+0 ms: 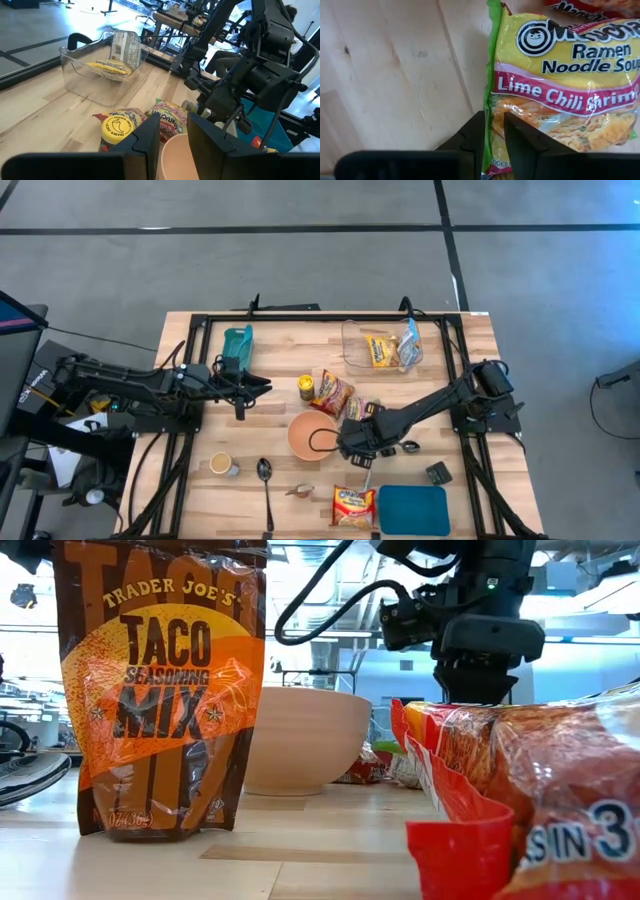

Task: Pick & Place Food Item
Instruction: Put the green noodle pack into the transparent organizer

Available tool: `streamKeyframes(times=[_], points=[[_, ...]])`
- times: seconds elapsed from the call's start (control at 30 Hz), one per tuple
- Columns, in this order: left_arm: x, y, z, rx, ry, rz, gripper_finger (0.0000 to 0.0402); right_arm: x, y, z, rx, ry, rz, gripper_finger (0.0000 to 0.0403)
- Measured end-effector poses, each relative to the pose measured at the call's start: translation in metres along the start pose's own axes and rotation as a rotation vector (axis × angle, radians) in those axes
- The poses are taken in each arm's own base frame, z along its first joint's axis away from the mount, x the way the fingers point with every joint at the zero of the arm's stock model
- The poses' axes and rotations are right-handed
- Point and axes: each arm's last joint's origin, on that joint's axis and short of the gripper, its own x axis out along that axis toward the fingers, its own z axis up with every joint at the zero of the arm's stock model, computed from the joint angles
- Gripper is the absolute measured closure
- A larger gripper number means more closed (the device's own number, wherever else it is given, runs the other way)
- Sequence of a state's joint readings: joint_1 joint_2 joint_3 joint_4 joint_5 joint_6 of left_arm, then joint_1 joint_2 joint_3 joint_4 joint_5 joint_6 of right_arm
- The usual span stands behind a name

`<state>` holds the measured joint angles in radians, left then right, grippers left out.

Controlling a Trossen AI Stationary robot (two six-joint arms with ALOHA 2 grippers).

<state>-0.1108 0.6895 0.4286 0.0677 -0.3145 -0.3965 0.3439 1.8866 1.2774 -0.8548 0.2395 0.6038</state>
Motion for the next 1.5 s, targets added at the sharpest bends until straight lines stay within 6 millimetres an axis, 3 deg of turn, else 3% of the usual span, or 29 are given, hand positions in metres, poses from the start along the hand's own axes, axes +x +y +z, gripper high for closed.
streamKeyframes(times=[0.37, 0.83, 1.13, 1.5], points=[[0.0, 0.0, 0.0, 0.0, -0.003, 0.005, 0.0309, -0.001, 0.002, 0.0, 0.008, 0.033, 0.053, 0.0339], [0.0, 0.0, 0.0, 0.0, -0.004, 0.007, 0.0309, -0.014, -0.008, 0.023, 0.058, 0.043, 0.166, 0.0339], [0.0, 0.0, 0.0, -0.001, -0.004, 0.007, 0.0309, -0.014, -0.012, 0.023, 0.073, 0.106, 0.219, 0.0303], [0.0, 0.0, 0.0, -0.001, -0.004, 0.007, 0.0309, -0.015, -0.009, 0.027, 0.106, 0.067, 0.24, 0.0305]])
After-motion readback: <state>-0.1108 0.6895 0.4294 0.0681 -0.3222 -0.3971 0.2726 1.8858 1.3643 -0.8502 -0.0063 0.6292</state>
